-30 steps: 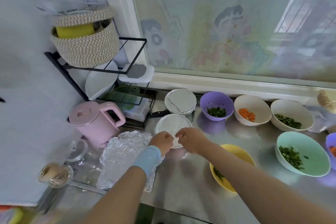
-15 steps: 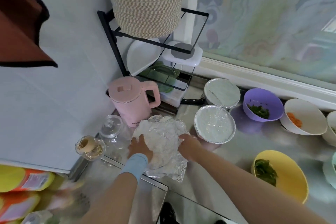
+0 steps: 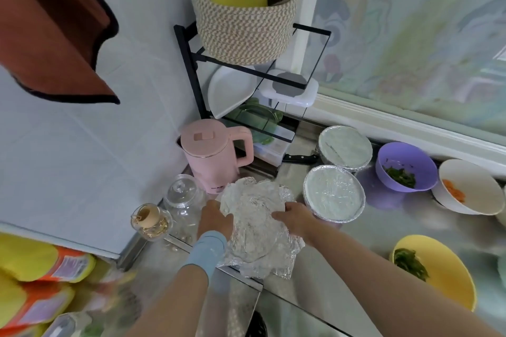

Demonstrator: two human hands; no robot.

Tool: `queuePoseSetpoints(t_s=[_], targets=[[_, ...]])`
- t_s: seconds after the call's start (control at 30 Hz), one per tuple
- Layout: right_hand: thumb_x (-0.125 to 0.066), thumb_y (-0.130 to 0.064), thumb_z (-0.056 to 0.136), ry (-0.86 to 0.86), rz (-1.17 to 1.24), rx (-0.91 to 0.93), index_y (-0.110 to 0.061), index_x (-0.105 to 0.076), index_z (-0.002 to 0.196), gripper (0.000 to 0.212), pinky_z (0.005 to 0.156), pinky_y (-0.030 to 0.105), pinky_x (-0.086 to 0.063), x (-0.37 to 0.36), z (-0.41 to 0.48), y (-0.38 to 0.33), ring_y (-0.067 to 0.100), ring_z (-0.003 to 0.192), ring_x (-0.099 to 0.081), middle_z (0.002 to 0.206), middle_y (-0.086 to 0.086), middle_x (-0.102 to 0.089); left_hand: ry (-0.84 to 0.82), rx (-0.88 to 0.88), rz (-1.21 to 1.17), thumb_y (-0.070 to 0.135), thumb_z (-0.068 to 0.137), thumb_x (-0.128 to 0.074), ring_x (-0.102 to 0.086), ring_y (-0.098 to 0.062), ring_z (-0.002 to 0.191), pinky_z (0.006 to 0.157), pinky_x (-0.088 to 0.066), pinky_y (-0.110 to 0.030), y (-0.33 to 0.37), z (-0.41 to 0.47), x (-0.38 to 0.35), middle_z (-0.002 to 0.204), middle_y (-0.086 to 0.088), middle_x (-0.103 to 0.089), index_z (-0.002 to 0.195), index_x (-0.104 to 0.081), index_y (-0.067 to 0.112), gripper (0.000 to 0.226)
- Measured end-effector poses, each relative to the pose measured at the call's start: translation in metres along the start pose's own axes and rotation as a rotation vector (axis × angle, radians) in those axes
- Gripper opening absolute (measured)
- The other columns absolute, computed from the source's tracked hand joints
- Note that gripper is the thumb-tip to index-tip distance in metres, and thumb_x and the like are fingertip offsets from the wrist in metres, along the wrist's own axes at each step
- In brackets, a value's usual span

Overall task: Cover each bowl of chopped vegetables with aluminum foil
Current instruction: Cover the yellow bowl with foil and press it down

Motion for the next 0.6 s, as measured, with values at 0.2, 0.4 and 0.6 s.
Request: queuePoseSetpoints(t_s=[0.2, 0.4, 0.6], targets=[[-0.069, -0.018, 0.086, 0.115, 0.151, 0.072, 0.001, -0.066, 0.1, 0.024, 0.052, 0.025, -0.035, 0.054, -0.016, 0.011, 0.02, 0.062, -0.046, 0.075, 0.01, -0.055, 0.088, -0.165, -0.136, 0.026, 0.092, -0.056, -0.062, -0.019, 0.081, 0.077, -0.052, -0.034, 0.041, -0.027, 0.009, 0.091, 0.005, -0.064, 0.105, -0.05, 0.025, 0.014], [-0.074, -0.019, 0.083, 0.255, 0.225, 0.102, 0.005, -0.063, 0.09, 0.027, 0.052, 0.024, -0.033, 0.107, -0.038, 0.026, 0.018, 0.06, -0.042, 0.07, 0.008, -0.05, -0.116, -0.367, -0.29, 0.03, 0.089, -0.065, -0.062, -0.016, 0.078, 0.067, -0.047, -0.029, 0.109, -0.056, -0.009, 0.087, 0.001, -0.067, 0.101, -0.06, 0.023, 0.015], [-0.077, -0.024, 0.082, 0.433, 0.337, 0.089, -0.006, -0.07, 0.096, 0.024, 0.06, 0.031, -0.045, 0.18, -0.073, 0.078, 0.02, 0.064, -0.055, 0.077, 0.008, -0.065, -0.347, -0.519, -0.124, 0.036, 0.087, -0.068, -0.064, -0.016, 0.091, 0.084, -0.052, -0.035, 0.177, -0.097, -0.069, 0.1, 0.004, -0.068, 0.101, -0.063, 0.023, 0.02]])
Point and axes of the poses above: each hand's wrist, its own z-axis towards the middle knuckle, its own x-axis out of the back of the hand, y = z × x, the point moved 5 cm from there along z, towards the middle knuckle
